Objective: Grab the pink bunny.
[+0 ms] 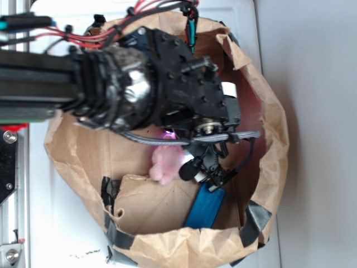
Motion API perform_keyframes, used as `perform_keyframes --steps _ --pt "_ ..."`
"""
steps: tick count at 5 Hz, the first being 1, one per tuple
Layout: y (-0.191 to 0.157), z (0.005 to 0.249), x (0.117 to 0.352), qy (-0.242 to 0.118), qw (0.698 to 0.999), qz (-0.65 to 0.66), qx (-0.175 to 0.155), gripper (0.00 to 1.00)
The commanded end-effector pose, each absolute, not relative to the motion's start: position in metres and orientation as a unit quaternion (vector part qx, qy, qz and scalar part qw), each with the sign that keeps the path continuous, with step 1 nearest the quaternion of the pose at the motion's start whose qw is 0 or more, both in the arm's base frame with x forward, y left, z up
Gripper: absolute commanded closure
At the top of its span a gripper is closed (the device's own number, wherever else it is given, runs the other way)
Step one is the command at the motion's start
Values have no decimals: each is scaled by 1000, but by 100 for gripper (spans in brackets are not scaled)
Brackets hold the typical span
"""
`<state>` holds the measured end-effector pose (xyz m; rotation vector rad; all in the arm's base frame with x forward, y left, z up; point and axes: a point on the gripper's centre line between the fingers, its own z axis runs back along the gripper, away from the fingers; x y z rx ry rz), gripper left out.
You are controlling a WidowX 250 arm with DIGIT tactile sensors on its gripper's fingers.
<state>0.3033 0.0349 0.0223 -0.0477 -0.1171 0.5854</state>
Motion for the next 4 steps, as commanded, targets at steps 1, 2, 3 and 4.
perform_keyframes --steps 1,2,3,4 --pt "41 32 307 -69 949 307 -35 100" --pt "46 42 304 -73 949 305 -43 100" --pt "52 60 297 -78 949 302 -43 100" --pt "54 84 286 -86 956 281 -19 100"
